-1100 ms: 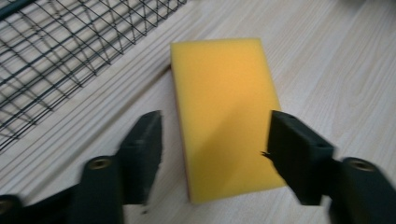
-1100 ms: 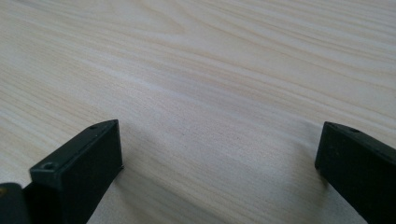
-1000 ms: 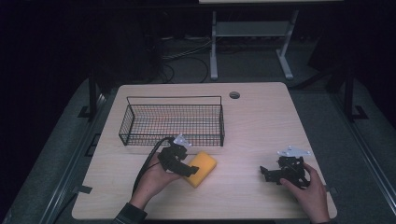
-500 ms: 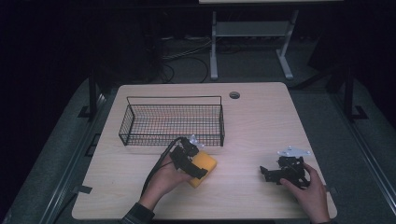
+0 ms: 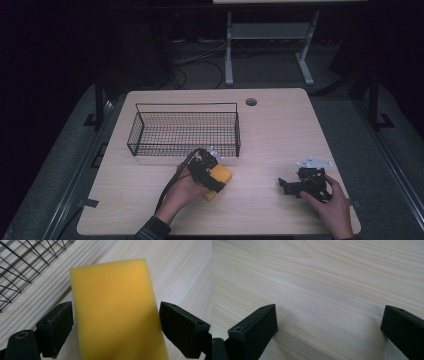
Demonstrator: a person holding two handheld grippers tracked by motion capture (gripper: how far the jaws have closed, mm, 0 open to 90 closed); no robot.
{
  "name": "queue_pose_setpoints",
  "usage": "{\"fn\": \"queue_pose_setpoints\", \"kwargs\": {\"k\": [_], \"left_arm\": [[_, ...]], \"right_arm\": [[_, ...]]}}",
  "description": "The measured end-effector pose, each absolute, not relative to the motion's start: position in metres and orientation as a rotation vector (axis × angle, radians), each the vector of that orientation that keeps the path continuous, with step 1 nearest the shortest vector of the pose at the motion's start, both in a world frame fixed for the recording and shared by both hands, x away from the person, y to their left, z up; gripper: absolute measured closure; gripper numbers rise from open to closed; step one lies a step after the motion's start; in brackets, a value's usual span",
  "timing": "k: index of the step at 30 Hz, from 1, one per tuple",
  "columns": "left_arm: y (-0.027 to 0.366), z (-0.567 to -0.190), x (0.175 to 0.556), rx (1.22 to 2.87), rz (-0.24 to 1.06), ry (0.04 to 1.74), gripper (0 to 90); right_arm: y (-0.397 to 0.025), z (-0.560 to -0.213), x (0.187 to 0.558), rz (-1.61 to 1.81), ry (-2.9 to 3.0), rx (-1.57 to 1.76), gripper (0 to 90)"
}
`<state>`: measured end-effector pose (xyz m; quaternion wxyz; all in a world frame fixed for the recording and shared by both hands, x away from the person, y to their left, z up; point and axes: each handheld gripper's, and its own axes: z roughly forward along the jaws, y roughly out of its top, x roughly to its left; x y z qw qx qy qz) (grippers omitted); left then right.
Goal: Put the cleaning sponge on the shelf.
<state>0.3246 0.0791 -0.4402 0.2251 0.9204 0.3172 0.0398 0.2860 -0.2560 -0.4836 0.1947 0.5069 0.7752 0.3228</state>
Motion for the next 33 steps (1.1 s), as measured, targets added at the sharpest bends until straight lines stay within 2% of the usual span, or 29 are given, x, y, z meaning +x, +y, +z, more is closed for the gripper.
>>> {"fn": "queue_pose_setpoints", "kwargs": {"k": [21,33], "left_arm": [[0.073,-0.451,0.324,2.584,0.146,0.871,12.9],[0.072,-0.450,0.321,2.594,0.178,0.862,20.0]], "right_arm": [[-0.256,-0.484,0.286,0.905,2.173,1.422,0.0],[-0.256,-0.484,0.286,0.905,2.174,1.419,0.0]]}}
